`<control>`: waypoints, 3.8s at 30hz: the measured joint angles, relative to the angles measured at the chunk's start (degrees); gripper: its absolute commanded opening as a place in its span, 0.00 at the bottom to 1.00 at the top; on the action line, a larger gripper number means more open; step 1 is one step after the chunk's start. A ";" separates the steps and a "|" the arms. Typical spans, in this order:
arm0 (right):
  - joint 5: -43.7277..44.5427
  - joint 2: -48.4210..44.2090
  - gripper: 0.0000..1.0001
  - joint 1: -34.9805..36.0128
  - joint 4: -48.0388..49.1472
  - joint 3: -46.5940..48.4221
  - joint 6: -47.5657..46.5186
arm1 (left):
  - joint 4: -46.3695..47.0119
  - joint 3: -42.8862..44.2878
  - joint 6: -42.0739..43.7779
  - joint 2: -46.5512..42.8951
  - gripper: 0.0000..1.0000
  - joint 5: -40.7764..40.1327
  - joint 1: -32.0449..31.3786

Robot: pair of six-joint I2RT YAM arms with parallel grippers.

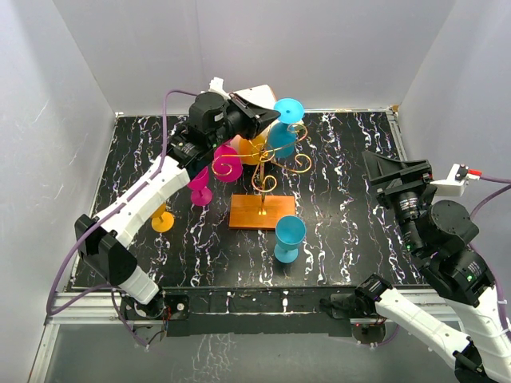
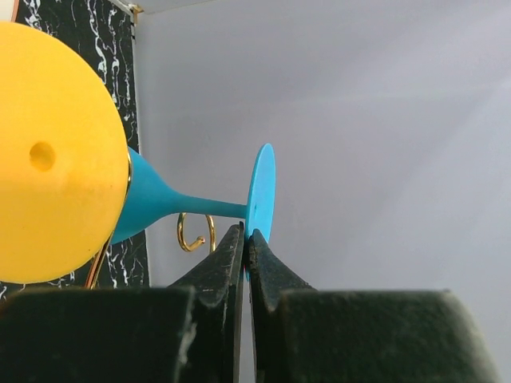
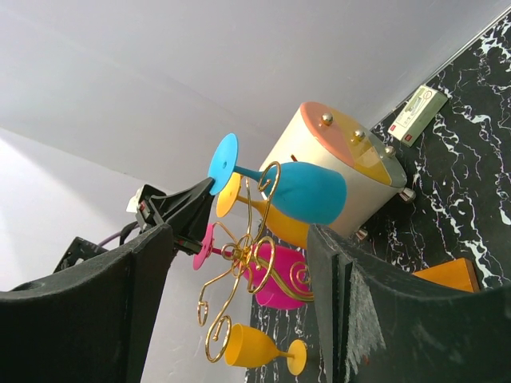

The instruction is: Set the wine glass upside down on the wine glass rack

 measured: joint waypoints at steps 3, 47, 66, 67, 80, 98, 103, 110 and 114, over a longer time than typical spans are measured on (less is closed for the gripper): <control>0.00 0.00 0.66 0.00 0.00 0.00 0.20 | 0.20 -0.68 -0.59 -0.02 0.00 0.39 0.07; -0.02 0.66 0.66 0.00 0.04 -0.07 0.59 | 2.82 -4.55 -1.95 -0.98 0.00 10.73 -0.22; 0.04 0.70 0.66 0.00 0.04 -1.09 0.61 | 2.89 0.87 -0.79 4.00 0.00 10.21 -1.05; 0.04 0.70 0.66 0.00 0.04 -1.09 0.59 | 2.86 1.31 -0.68 4.24 0.00 10.12 -1.05; 0.04 0.72 0.66 0.00 0.04 -1.09 0.59 | 0.79 2.47 0.81 4.39 0.00 6.86 -1.05; 0.02 0.70 0.65 0.00 0.02 -1.70 0.61 | -2.29 1.11 3.63 2.89 0.00 3.08 -0.94; 0.02 0.68 0.65 0.00 0.04 -1.84 0.63 | -3.34 0.00 4.39 2.23 0.00 2.51 -0.94; 0.00 0.68 0.65 0.00 0.02 -1.84 0.74 | -5.07 0.11 5.46 2.12 0.12 2.45 -0.94; 0.02 0.59 0.65 0.00 0.00 -1.84 0.87 | -7.17 0.79 6.45 2.12 0.16 2.49 -0.94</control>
